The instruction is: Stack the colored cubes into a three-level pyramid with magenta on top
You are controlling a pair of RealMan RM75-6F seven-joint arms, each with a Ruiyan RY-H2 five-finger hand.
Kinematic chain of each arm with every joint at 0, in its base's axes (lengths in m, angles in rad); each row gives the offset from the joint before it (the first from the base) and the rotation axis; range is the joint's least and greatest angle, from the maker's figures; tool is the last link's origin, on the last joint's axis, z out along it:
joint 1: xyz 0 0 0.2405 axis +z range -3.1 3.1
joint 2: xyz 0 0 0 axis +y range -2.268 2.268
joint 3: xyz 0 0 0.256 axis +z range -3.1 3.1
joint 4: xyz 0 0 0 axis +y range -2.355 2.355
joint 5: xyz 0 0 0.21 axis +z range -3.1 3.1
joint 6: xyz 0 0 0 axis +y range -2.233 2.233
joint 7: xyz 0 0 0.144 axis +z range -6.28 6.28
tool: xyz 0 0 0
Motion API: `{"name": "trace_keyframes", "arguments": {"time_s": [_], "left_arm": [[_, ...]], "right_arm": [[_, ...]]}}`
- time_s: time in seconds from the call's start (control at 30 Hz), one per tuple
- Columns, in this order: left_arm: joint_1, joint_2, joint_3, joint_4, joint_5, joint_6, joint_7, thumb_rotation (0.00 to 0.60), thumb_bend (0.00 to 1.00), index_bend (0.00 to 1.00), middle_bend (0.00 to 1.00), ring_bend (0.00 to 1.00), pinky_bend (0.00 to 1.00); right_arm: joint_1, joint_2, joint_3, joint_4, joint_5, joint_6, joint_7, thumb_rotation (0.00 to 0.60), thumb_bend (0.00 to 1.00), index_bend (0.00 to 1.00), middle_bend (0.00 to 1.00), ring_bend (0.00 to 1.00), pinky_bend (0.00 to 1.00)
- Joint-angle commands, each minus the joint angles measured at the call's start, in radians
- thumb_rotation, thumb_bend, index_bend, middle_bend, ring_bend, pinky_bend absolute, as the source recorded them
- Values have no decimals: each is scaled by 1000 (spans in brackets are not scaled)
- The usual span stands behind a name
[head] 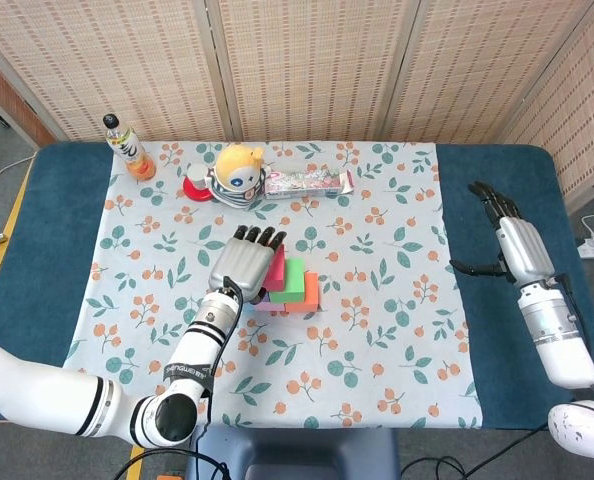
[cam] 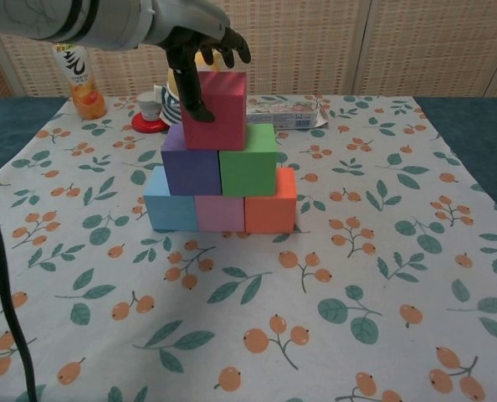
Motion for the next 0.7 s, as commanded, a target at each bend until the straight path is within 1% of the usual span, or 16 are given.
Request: {"name": "trace_keyframes", "arguments": {"time_s": [0.03, 0.13, 0.23, 0.27, 0.43, 0.57, 0.6, 0.7], "left_arm": [[16, 15, 4, -17, 23, 1, -13, 600, 316, 0, 2, 16, 113], [50, 47, 26, -46, 85, 4, -35, 600, 316, 0, 0, 7, 89], [105, 76, 66, -72, 202, 21, -78, 600, 314, 0, 8, 5, 66], [132, 86, 84, -79, 257, 31, -102, 600, 314, 0, 12, 5, 62], [245, 135, 145, -102, 451, 42, -217, 600, 313, 2, 43, 5, 55], [331, 170, 199, -82, 607, 45, -294, 600, 315, 27, 73, 13, 54], [355, 175, 213, -69, 655, 39, -324, 600, 315, 34, 78, 13, 54], [408, 180, 256, -19, 755, 10, -381, 600, 316, 46, 85, 13, 53]], "right_arm": [[0, 0, 1, 1, -2, 0, 3, 600, 0, 0, 0, 0, 0], [1, 1, 0, 0, -6, -2, 8, 600, 0, 0, 0, 0, 0], [2, 4, -1, -6, -17, -2, 12, 600, 0, 0, 0, 0, 0], [3, 5, -1, -10, -20, -5, 16, 600, 0, 0, 0, 0, 0], [10, 11, -4, -24, -33, -20, 24, 600, 0, 0, 0, 0, 0], [21, 15, -6, -40, -37, -41, 32, 600, 0, 0, 0, 0, 0], [26, 12, -9, -41, -39, -48, 28, 600, 0, 0, 0, 0, 0], [43, 0, -15, -46, -36, -76, 17, 600, 0, 0, 0, 0, 0]]}}
